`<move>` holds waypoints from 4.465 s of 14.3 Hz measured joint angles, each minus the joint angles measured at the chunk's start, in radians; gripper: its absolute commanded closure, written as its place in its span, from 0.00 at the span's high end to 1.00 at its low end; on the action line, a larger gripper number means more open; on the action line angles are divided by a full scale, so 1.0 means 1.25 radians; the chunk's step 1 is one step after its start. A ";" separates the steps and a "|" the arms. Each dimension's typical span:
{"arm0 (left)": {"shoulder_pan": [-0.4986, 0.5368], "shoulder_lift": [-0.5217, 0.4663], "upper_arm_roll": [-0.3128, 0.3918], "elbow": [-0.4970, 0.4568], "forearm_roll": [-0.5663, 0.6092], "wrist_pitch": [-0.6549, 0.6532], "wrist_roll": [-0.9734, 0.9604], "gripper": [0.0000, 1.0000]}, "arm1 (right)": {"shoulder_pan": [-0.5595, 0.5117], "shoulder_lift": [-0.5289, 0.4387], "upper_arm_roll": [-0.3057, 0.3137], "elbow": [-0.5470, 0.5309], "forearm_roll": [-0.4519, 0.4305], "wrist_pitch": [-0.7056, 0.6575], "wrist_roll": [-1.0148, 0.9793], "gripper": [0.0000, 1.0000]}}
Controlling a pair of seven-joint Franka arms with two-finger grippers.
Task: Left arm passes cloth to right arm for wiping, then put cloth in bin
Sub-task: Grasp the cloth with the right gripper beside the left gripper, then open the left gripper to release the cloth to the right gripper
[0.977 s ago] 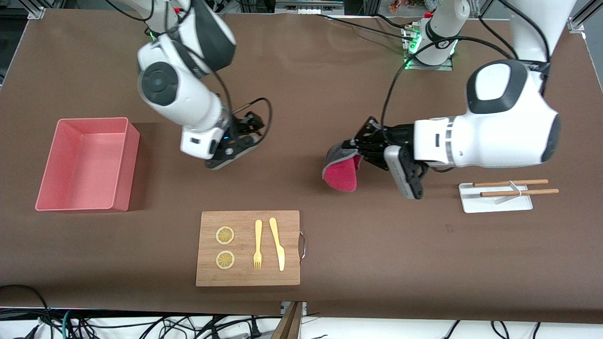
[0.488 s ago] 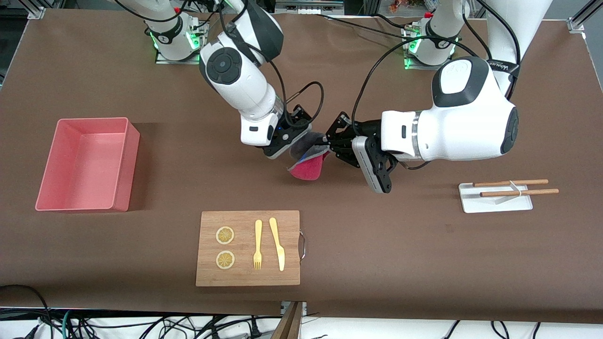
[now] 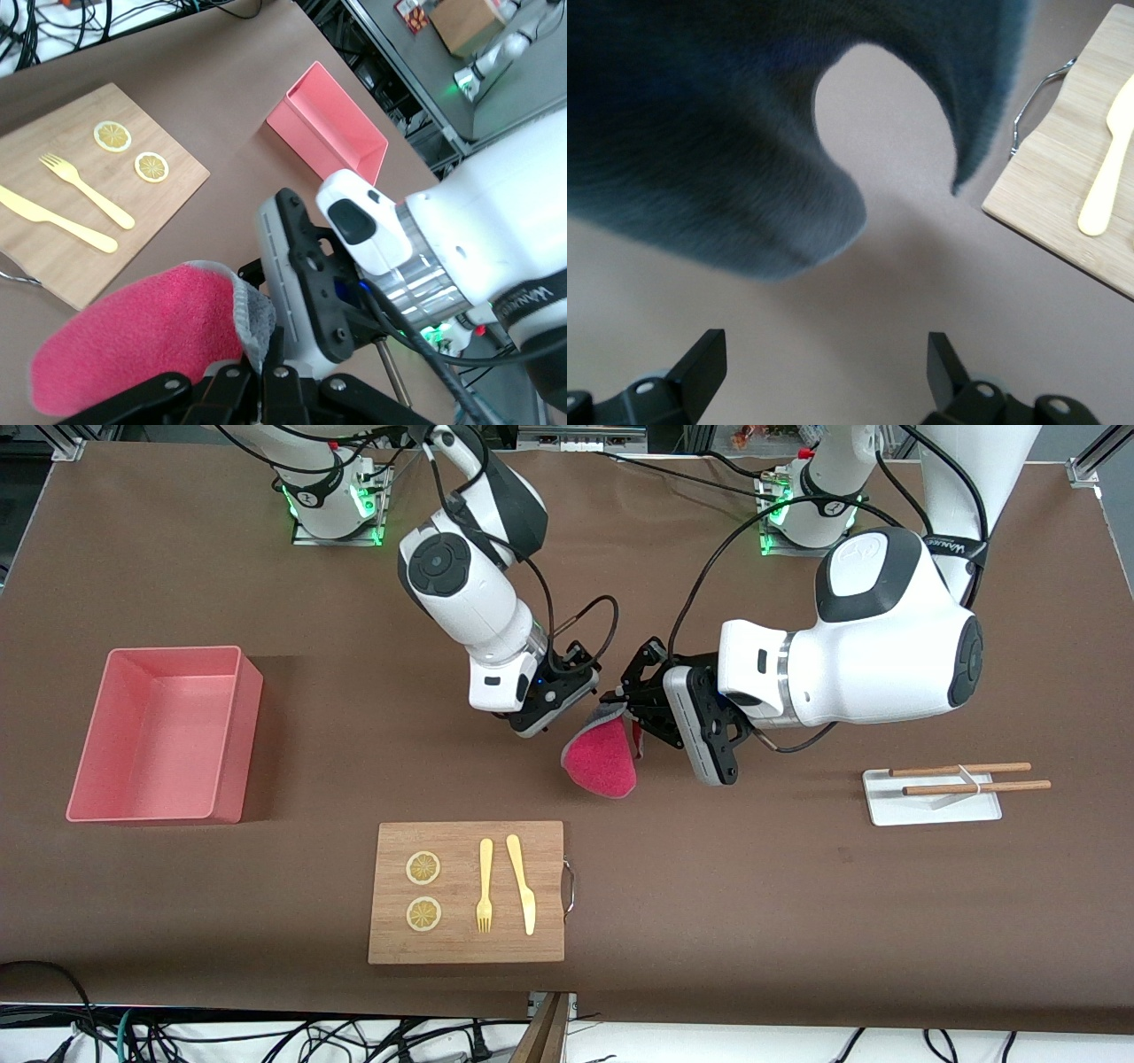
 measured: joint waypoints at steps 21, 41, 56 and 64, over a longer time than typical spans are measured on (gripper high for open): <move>0.020 -0.069 -0.037 0.001 -0.001 -0.060 0.053 0.00 | -0.001 0.044 -0.007 -0.012 0.048 0.119 -0.270 1.00; 0.031 -0.122 -0.035 -0.001 0.056 -0.178 0.023 0.00 | -0.034 -0.116 -0.016 -0.042 0.315 -0.008 -0.778 1.00; 0.031 -0.122 -0.035 -0.001 0.056 -0.179 0.022 0.00 | -0.010 -0.020 -0.014 0.058 0.315 0.032 -0.773 0.14; 0.031 -0.122 -0.035 -0.001 0.056 -0.180 0.022 0.00 | -0.013 -0.015 -0.019 0.072 0.315 0.032 -0.772 0.00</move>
